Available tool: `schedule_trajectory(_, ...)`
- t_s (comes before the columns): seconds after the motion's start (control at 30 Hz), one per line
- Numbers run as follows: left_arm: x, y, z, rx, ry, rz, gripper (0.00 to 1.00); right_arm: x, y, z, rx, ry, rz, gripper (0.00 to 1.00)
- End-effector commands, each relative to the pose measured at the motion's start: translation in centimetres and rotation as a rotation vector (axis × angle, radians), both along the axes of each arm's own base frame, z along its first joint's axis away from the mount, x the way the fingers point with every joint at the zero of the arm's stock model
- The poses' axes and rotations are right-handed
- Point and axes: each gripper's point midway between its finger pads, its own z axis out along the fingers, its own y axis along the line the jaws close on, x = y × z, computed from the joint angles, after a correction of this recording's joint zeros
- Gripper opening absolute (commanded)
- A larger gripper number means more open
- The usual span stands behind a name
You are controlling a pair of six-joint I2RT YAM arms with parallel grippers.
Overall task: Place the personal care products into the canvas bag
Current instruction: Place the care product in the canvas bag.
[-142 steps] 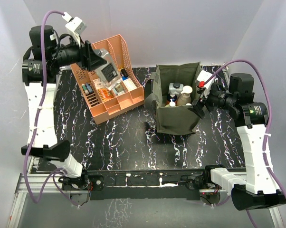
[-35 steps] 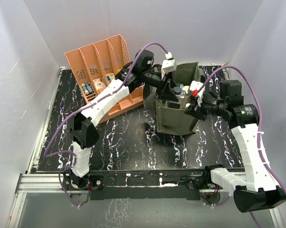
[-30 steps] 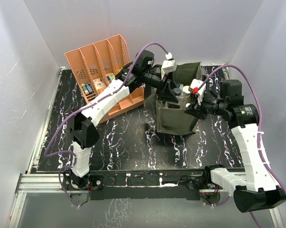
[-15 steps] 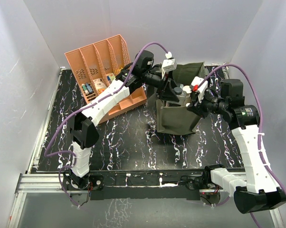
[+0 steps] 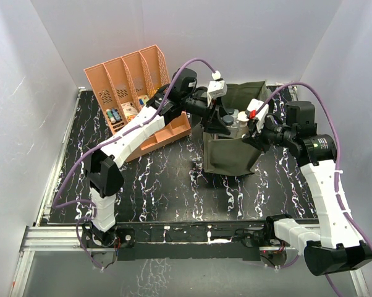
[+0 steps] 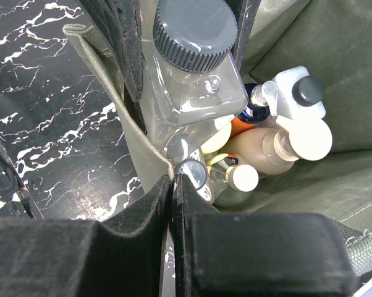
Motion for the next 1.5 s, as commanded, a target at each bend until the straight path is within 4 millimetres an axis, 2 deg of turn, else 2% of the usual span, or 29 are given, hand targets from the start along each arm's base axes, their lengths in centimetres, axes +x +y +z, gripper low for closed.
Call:
schedule_trajectory(0.0, -1.5, 0.6, 0.5, 0.03, 0.011, 0.023, 0.0, 1.4, 0.4, 5.5, 0.022, -0.213, 0.026, 0.08)
schedule_trajectory(0.1, -1.9, 0.8, 0.9, 0.025, 0.015, 0.008, 0.0, 1.3, 0.5, 5.0, 0.022, -0.2, 0.03, 0.08)
schedule_trajectory(0.17, -2.7, 1.0, 1.8, 0.008, 0.028, -0.027, 0.0, 1.2, 0.5, 4.7, 0.021, -0.192, 0.033, 0.08)
schedule_trajectory(0.33, -4.2, 1.3, 6.0, -0.056, 0.072, -0.087, 0.0, 1.0, 0.6, 4.3, 0.023, -0.181, 0.04, 0.08)
schedule_trajectory(0.43, -4.4, 1.9, 8.7, -0.1, 0.059, -0.096, 0.0, 0.9, 0.6, 4.4, 0.024, -0.181, 0.038, 0.08)
schedule_trajectory(0.53, -4.0, 2.2, 9.6, -0.115, 0.014, -0.073, 0.0, 0.8, 0.6, 4.4, 0.027, -0.178, 0.043, 0.08)
schedule_trajectory(0.6, -3.8, 2.2, 8.6, -0.097, -0.004, -0.061, 0.0, 0.8, 0.7, 4.4, 0.03, -0.176, 0.046, 0.08)
schedule_trajectory(0.67, -3.6, 2.1, 6.4, -0.063, 0.02, -0.058, 0.0, 0.8, 0.7, 4.5, 0.032, -0.179, 0.044, 0.08)
schedule_trajectory(0.83, -4.4, 1.8, 2.4, -0.005, 0.064, -0.081, 0.0, 1.1, 0.6, 4.9, 0.031, -0.185, 0.035, 0.08)
schedule_trajectory(1.0, -5.0, 1.4, -0.1, 0.03, 0.043, -0.1, 0.0, 1.3, 0.6, 5.0, 0.033, -0.184, 0.029, 0.08)
schedule_trajectory(1.1, -4.8, 1.2, -0.3, 0.031, 0.043, -0.093, 0.0, 1.4, 0.6, 4.9, 0.033, -0.18, 0.029, 0.08)
schedule_trajectory(1.2, -4.5, 0.9, 0.9, 0.014, 0.034, -0.082, 0.0, 1.2, 0.6, 4.8, 0.034, -0.176, 0.032, 0.08)
schedule_trajectory(1.33, -3.6, 0.2, 4.8, -0.053, -0.008, -0.052, 0.0, 0.4, 1.1, 4.8, 0.055, -0.159, 0.065, 0.08)
schedule_trajectory(1.47, -3.0, -0.9, 8.7, -0.134, 0.032, -0.035, 0.0, -0.7, 1.8, 4.8, 0.085, -0.141, 0.109, 0.08)
